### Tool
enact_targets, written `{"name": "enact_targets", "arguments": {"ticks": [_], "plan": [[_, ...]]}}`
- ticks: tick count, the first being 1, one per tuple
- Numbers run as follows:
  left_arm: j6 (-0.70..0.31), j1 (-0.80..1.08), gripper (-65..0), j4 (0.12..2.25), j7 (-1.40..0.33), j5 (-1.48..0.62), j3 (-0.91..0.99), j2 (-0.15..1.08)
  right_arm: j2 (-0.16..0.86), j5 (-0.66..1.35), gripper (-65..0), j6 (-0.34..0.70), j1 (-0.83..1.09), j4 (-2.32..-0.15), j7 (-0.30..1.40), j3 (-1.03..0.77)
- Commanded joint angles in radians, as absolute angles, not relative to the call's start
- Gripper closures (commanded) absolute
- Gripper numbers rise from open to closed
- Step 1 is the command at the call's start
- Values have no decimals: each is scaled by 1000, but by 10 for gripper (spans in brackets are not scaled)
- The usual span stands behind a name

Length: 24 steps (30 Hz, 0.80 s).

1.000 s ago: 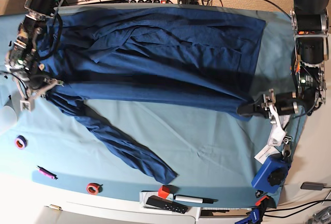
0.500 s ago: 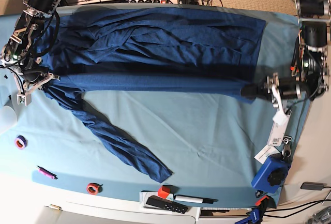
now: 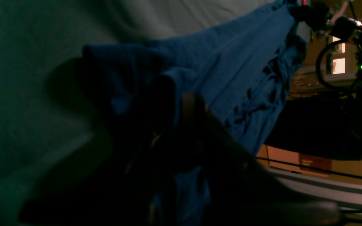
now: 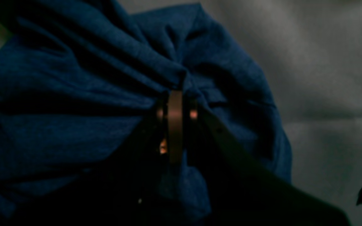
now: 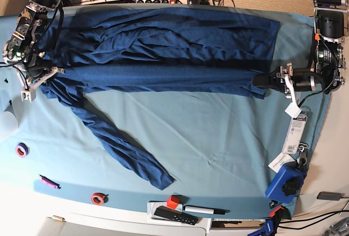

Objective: Layout the t-shirt on the table in an organized manner, then fold the t-shirt properly
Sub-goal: 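Lift the hem with both grippers and fold it over toward the collar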

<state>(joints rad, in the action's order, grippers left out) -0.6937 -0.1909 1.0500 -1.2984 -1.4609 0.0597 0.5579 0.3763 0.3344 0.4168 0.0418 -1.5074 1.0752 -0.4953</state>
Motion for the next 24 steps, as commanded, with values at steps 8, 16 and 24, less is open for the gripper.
{"name": "enact_targets", "arguments": {"ticks": [8, 16, 24], "plan": [[-698, -204, 0, 1081, -1320, -1484, 69, 593, 426, 287, 0, 411, 36, -1526, 1066, -504], [-698, -118, 0, 1266, -1327, -1484, 71, 606, 462, 306, 0, 410, 38, -1526, 1077, -504], [-698, -113, 0, 1279, -1289, -1484, 71, 607, 460, 337, 0, 410, 57, -1525, 1131, -504]]}}
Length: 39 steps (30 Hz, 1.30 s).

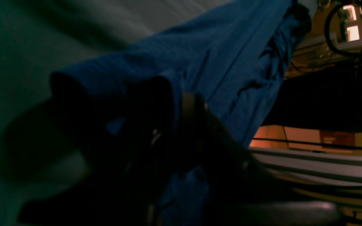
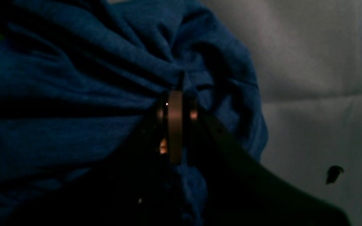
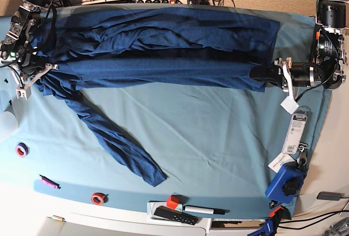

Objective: Layout the t-shirt on the table in an organized manner, then fold the t-shirt properly
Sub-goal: 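Lift the hem with both grippers and fold it over toward the collar, then release the folded hem and raise both grippers, then grasp the loose dangling sleeve with the right gripper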

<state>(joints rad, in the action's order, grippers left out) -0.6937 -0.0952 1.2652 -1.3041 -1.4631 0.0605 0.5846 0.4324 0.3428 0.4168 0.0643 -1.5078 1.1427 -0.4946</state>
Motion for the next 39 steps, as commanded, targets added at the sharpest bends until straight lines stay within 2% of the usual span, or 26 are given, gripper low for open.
{"name": "enact_targets", "arguments": {"ticks": [1, 12, 13, 14, 16, 17, 18, 22, 30, 39], "plan": [[-698, -110, 0, 1279, -1290, -1484, 71, 607, 460, 336, 0, 410, 67, -1525, 1131, -504], [-698, -70, 0, 1279, -1245, -1448, 71, 603, 460, 347, 0, 410, 121, -1525, 1081, -504], [-698, -68, -9, 1279, -1227, -1425, 71, 603, 459, 353, 0, 411, 121, -1525, 1082, -504], [-698, -66, -84, 1279, -1214, -1404, 71, 604, 459, 358, -6, 413, 121, -1525, 1082, -504], [-698, -63, -223, 1279, -1205, -1390, 71, 604, 460, 359, -192, 418, 121, -1525, 1081, -504], [-698, -64, -260, 1279, -1203, -1391, 71, 604, 460, 359, -264, 426, 121, -1525, 1079, -504], [-698, -65, -270, 1279, -1196, -1392, 71, 604, 460, 359, -305, 431, 121, -1525, 1076, -504], [-698, -77, -269, 1280, -1182, -1448, 127, 604, 466, 350, -312, 430, 118, -1525, 1055, -505], [-698, -154, -269, 1280, -1195, -1484, 468, 638, 465, 317, -312, 429, 48, -1525, 1047, -505], [-698, -158, -269, 1280, -1195, -1484, 566, 738, 465, 371, -312, 424, -88, -1525, 1087, -505]]}}
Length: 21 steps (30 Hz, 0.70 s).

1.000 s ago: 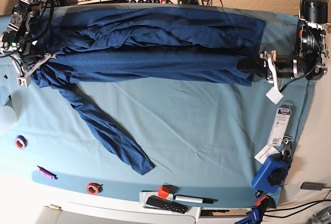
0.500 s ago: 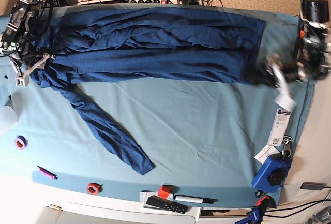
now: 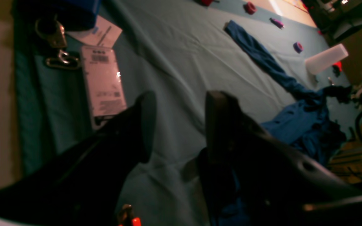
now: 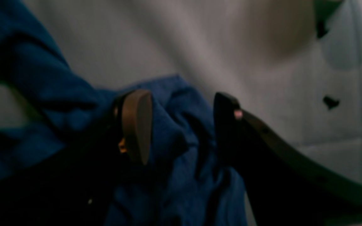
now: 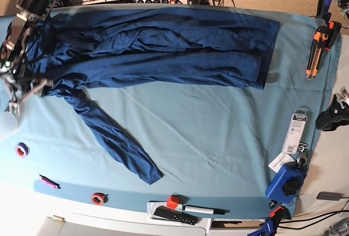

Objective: Layout the t-shirt on the table in an organized manner, then fold the t-shirt properly
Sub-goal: 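Grasp the loose dangling sleeve with the right gripper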

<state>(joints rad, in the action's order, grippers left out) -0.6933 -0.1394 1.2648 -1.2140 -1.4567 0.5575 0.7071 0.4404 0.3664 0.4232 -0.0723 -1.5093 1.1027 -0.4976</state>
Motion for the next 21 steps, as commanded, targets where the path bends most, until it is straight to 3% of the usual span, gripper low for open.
{"name": "enact_targets", "arguments": {"ticks": [1, 6, 12, 17, 21], "plan": [[-698, -158, -269, 1280, -1195, -1484, 566, 740, 464, 395, -312, 419, -104, -1525, 1087, -505], [-698, -158, -269, 1280, -1195, -1484, 566, 734, 458, 579, -312, 423, -175, -1525, 1089, -503], [-698, -149, -269, 1280, -1194, -1484, 566, 728, 377, 577, -312, 453, -253, -1525, 1048, -463], [-698, -149, -269, 1280, -1192, -1484, 566, 707, 283, 349, -314, 447, -283, -1523, 862, -255], [-698, -149, -269, 1280, -1192, -1484, 565, 701, 218, 158, -403, 353, -335, -1487, 792, -68]]}}
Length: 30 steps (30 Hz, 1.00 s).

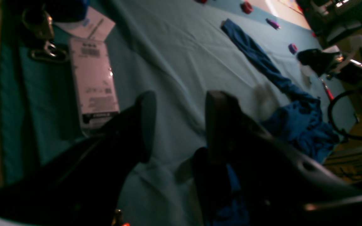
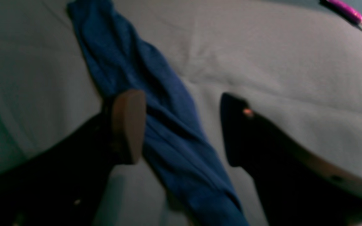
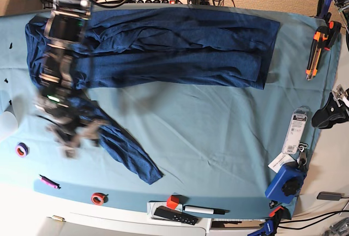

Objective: Layout the t-shirt on the table in an organized manner, then fold the t-shirt properly
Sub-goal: 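Grasp the loose dangling sleeve with the right gripper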

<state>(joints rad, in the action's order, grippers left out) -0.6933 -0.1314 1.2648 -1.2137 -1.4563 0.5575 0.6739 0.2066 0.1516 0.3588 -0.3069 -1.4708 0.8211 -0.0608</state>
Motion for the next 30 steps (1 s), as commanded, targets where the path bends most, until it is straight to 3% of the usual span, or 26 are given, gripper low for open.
{"name": "enact_targets", "arguments": {"ticks": [1, 6, 15, 16, 17, 20, 21, 26, 30], "plan": [[-698, -149, -269, 1280, -1192, -1484, 565, 701, 204, 135, -410, 340, -357, -1453, 781, -33], [-698, -149, -269, 1280, -1192, -1484, 565, 701, 142, 42, -410, 269, -495, -1179, 670, 70], [-698, -149, -269, 1280, -1188, -1484, 565, 700, 96, 26, -409, 265, -685, -755, 589, 78], [-698, -149, -269, 1280, -1188, -1484, 565, 700, 96, 26, -395, 265, -685, -743, 586, 78], [-698, -149, -269, 1280, -1188, -1484, 565, 700, 97, 25, -337, 265, -681, -742, 590, 78], [-698, -150, -269, 1280, -1185, -1484, 565, 698, 97, 25, -38, 265, -672, -742, 598, 78], [-698, -150, -269, 1280, -1185, -1484, 565, 696, 97, 25, 0, 265, -670, -742, 603, 78], [-698, -149, -269, 1280, -1184, -1484, 565, 690, 107, -9, 0, 265, -668, -805, 685, 78], [-698, -149, -269, 1280, -1185, -1484, 565, 676, 145, -7, 0, 266, -630, -1022, 824, 78]]}}
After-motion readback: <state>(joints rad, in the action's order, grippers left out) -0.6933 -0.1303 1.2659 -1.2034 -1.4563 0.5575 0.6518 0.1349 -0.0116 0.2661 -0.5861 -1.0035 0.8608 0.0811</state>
